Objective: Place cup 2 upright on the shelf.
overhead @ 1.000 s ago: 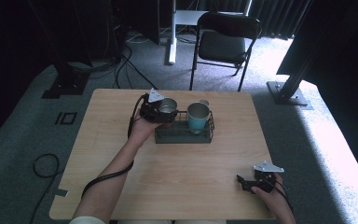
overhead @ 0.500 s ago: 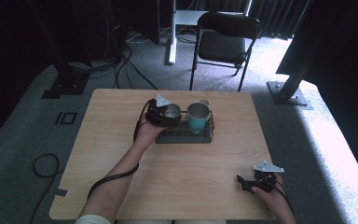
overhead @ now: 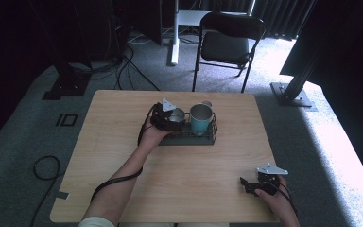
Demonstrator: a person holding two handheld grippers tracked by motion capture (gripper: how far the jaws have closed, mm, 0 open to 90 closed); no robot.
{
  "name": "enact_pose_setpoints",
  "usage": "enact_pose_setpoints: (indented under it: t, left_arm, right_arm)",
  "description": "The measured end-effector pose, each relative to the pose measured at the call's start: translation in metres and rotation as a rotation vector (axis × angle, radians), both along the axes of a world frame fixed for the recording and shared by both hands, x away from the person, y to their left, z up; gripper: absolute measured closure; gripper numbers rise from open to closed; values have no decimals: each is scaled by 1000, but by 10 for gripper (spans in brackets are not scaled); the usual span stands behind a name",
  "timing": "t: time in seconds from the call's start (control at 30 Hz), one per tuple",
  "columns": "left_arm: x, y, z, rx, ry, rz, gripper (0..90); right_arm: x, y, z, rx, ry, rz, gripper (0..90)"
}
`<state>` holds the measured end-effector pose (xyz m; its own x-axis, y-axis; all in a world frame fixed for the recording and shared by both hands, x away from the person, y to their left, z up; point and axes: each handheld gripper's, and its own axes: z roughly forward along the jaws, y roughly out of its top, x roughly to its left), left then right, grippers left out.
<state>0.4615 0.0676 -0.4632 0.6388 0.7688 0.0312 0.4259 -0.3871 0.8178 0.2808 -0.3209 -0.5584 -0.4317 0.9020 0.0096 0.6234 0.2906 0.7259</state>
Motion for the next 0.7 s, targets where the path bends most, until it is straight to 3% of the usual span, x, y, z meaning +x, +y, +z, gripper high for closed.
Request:
enact_pose_setpoints:
  t: [0.2, 0.6, 0.63, 0.7]
  left_arm:
    - [0, -3, -4, 41, 18, -6, 147]
    - [-2, -6, -4, 39, 40, 40, 141]
    - [-2, -7, -4, 57, 25, 47, 133]
    - [-2, -7, -3, 49, 40, 31, 53]
  right_arm:
    - [0, 0, 0, 0, 0, 0, 116]
    - [0, 0, 0, 0, 0, 0, 116]
    - [0, 0, 0, 0, 0, 0, 116]
    - [0, 0, 0, 0, 0, 0, 117]
